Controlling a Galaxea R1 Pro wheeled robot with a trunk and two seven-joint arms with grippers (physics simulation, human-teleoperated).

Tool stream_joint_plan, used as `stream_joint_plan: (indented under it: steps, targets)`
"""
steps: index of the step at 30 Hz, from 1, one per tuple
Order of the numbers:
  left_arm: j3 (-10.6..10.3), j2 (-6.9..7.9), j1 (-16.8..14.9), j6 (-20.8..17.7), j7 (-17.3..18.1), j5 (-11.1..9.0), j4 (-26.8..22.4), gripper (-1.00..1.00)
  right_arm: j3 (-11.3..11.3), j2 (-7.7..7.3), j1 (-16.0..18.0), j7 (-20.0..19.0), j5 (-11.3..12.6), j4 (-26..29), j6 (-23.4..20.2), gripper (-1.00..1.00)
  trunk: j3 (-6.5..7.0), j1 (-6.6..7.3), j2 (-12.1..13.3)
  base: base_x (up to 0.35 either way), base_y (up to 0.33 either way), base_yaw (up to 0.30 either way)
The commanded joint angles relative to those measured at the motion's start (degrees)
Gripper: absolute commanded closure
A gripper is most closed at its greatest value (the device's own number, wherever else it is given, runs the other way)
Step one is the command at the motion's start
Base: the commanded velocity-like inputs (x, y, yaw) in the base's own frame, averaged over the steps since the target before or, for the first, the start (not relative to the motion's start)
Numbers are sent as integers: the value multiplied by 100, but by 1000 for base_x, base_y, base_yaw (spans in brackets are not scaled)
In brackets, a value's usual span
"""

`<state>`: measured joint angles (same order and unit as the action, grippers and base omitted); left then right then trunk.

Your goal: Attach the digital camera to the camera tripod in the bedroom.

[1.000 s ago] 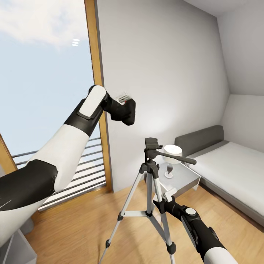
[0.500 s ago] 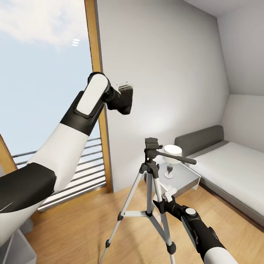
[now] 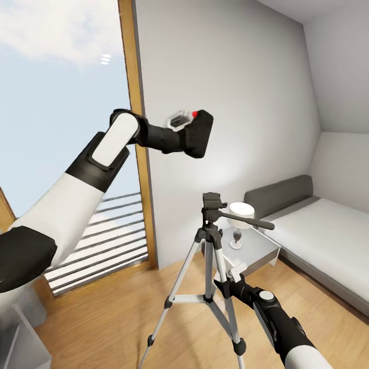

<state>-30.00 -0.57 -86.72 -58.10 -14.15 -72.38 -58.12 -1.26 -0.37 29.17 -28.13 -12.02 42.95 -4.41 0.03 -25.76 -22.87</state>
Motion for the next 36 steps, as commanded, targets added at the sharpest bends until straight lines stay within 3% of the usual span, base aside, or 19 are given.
stream_joint_plan:
  steps: [1, 3, 5, 6, 10, 15, 23, 26, 28, 29, 30, 32, 33, 35, 36]
  targets:
    - [-28, 166, -3, 52, 464, 20, -14, 100, -15, 2, 1, -31, -11, 11, -33, 100, -3, -2, -5, 0, 0, 0]
    - [-71, 388, -3, 168, 1003, 244, -24, 100, -15, 2, 1, -33, -11, 11, -33, 100, -3, -2, -5, 0, 0, 0]
    - [-97, 522, -3, 241, 1242, 458, -29, 100, -15, 2, 1, -33, -11, 11, -33, 100, -3, -2, -5, 0, 0, 0]
    - [-117, 633, -3, 295, 1415, 691, -34, 100, -15, 2, 1, -34, -11, 11, -33, 100, -3, -2, -5, 0, 0, 0]
    - [-149, 858, -3, 376, 1707, 1390, -22, 100, -15, 2, 1, -29, -11, 11, -33, 100, -3, -2, -5, 0, 0, 0]
    - [-292, 803, -3, 399, 1707, 1611, -74, 100, -15, 2, 1, -26, -5, 11, -33, 100, -3, -2, -5, 0, 0, 0]
    - [-876, 783, -3, 319, 1870, 1690, -112, 100, -15, 2, 1, -27, -2, 11, -33, 100, -3, -2, -5, 0, 0, 0]
    - [-980, 866, -3, 272, 2339, 1759, -217, 100, -17, 2, 1, -27, -2, 11, -33, 100, -3, -2, -5, 0, 0, 0]
    - [-1015, 968, -3, 265, 2870, 2010, -268, 100, -20, 2, 1, -26, -2, 11, -35, 100, -3, -2, -5, 0, 0, 0]
    - [-1037, 1056, -3, 275, 3648, 2767, -275, 100, -25, 2, 1, -23, 1, 11, -39, 100, -3, -2, -5, 0, 0, 0]
    - [-1041, 1079, -3, 282, 4050, 3257, -267, 100, -25, 2, 1, -21, 3, 11, -40, 100, -3, -2, -5, 0, 0, 0]
    - [-1041, 1094, -3, 306, 4475, 3775, -259, 100, -24, 2, 1, -19, 5, 11, -41, 100, -3, -2, -5, 0, 0, 0]
    - [-1039, 1102, -3, 364, 4932, 4277, -253, 100, -24, 2, 1, -17, 5, 11, -45, 100, -3, -2, -5, 0, 0, 0]
    - [-1032, 1106, -3, 481, 5404, 4736, -247, 100, -24, 2, 1, -5, 6, 11, -47, 100, -3, -2, -5, 0, 0, 0]
    - [-1027, 1106, -3, 686, 5867, 5133, -221, 100, -24, 2, 1, 11, 6, 11, -48, 100, -3, -2, -5, 0, 0, 0]
